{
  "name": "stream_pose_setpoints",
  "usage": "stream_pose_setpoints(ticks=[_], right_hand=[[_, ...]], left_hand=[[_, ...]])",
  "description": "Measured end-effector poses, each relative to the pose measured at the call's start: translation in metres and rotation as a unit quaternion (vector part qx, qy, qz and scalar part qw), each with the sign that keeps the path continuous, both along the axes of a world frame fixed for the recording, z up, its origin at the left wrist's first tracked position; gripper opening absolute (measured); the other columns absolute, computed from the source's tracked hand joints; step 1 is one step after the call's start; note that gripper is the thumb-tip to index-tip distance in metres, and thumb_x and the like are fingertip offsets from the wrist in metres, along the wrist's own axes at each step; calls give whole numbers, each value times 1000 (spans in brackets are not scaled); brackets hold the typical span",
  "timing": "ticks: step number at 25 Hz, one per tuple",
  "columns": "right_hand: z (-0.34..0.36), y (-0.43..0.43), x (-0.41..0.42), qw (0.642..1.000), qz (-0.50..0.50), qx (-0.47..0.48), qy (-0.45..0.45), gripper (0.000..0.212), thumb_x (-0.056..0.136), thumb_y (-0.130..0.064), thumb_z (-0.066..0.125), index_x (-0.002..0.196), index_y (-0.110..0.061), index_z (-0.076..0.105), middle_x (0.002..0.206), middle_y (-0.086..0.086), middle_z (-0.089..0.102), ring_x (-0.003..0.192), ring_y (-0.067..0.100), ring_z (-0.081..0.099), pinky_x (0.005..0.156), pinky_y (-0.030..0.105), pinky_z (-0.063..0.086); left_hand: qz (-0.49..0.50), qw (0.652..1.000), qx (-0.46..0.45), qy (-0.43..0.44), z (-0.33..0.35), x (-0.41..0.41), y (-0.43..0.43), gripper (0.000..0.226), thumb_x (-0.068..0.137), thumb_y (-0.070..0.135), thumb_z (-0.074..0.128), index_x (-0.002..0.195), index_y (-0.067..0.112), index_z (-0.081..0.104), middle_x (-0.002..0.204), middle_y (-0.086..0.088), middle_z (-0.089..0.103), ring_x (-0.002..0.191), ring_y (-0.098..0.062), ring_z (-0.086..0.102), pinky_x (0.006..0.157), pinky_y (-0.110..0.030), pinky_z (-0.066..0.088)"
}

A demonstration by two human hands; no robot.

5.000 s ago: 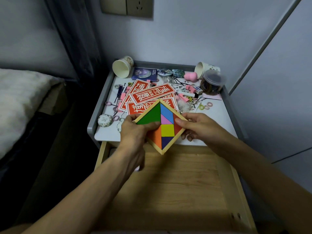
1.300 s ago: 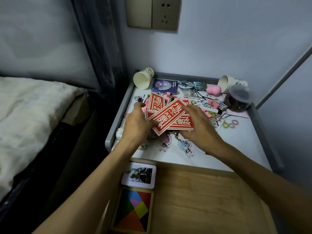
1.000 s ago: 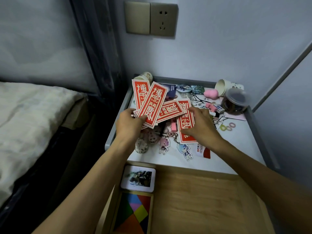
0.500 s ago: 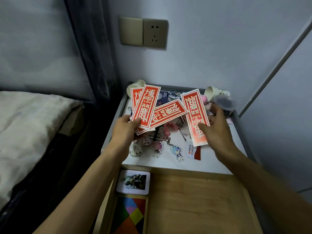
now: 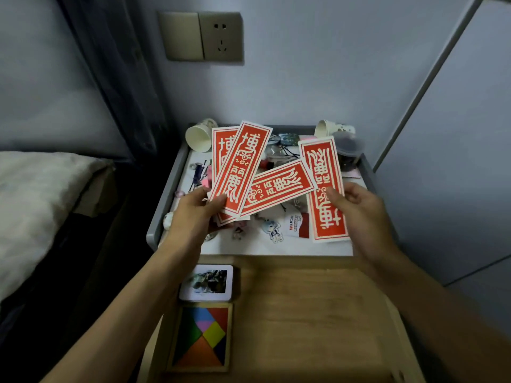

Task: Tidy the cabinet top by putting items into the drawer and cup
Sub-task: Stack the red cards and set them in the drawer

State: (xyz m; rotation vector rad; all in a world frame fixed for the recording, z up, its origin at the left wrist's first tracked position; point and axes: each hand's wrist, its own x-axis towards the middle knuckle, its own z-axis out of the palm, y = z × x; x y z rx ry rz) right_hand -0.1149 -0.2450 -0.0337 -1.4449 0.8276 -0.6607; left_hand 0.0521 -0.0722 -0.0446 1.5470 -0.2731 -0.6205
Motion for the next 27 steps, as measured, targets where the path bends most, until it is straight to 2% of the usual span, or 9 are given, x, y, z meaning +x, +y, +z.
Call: stream_pose_setpoints(ticks=[2, 4, 9, 11, 14, 16, 19, 23, 27], right_hand=[[-7, 6, 3, 996, 36, 78, -18, 23, 92, -25, 61, 113, -15, 65, 96, 1, 76, 86, 19, 74, 73, 32, 60], [-12, 12, 6, 994, 57, 95, -19, 25, 89, -26, 64, 111, -16, 65, 96, 1, 76, 86, 19, 74, 72, 30, 59], [-15, 11, 6, 996, 45, 79, -14, 21, 87, -27, 69, 107, -22, 66, 94, -2, 77, 81, 17, 75, 67, 29, 59], [-15, 11, 6, 997, 54, 52, 10, 25, 86, -28, 70, 109, -22, 66, 92, -4, 76, 79, 14, 74, 63, 24, 58], [-17, 16, 6, 997, 74, -1, 28, 29, 84, -30, 72, 112, -21, 66, 93, -6, 76, 79, 11, 74, 63, 21, 58], [-20, 18, 7, 996, 78, -15, 36, 30, 84, -32, 72, 112, -23, 65, 95, -7, 75, 79, 10, 74, 64, 21, 58], [-20, 18, 7, 997, 74, -13, 35, 26, 84, -33, 71, 108, -26, 65, 92, -9, 75, 77, 9, 74, 62, 19, 57], [-18, 9, 6, 999, 48, 18, 14, 14, 87, -27, 69, 100, -29, 64, 81, -11, 75, 72, 10, 73, 54, 17, 54], [-18, 2, 3, 999, 19, 32, 9, 13, 90, -26, 66, 99, -34, 60, 80, -11, 73, 69, 8, 73, 50, 16, 53]], left_hand=[[-10, 1000, 1, 6, -1, -3, -3, 17, 98, 12, 54, 112, 5, 62, 93, -3, 77, 85, -21, 74, 71, -35, 61], [-32, 999, 11, 5, -1, -7, -6, 16, 98, 12, 55, 111, 8, 63, 93, -2, 77, 84, -19, 74, 66, -30, 60], [-97, 994, 55, -16, 1, -9, -1, 14, 91, 10, 64, 105, 8, 65, 100, -3, 76, 89, -18, 74, 83, -37, 58], [-139, 987, 77, -33, 6, -5, 4, 21, 86, 5, 69, 106, 7, 65, 100, -1, 76, 90, -16, 73, 83, -33, 57], [-190, 975, 102, -47, 13, -4, 8, 35, 82, 4, 73, 114, 18, 65, 100, 3, 76, 90, -13, 73, 80, -30, 56], [-180, 979, 90, -29, 13, -7, 7, 26, 88, 16, 68, 114, 21, 66, 100, 3, 76, 89, -14, 73, 80, -31, 56], [-114, 992, 56, 10, 10, -9, 4, 20, 95, 23, 60, 111, 15, 68, 96, -1, 77, 87, -18, 74, 80, -34, 57], [-31, 999, 17, 38, 5, -2, 5, 19, 98, 19, 55, 108, 9, 68, 97, -8, 76, 90, -24, 74, 86, -39, 55], [3, 999, -4, 54, 5, 2, 6, 24, 94, 2, 57, 115, 10, 64, 103, -10, 74, 90, -24, 73, 77, -36, 59]])
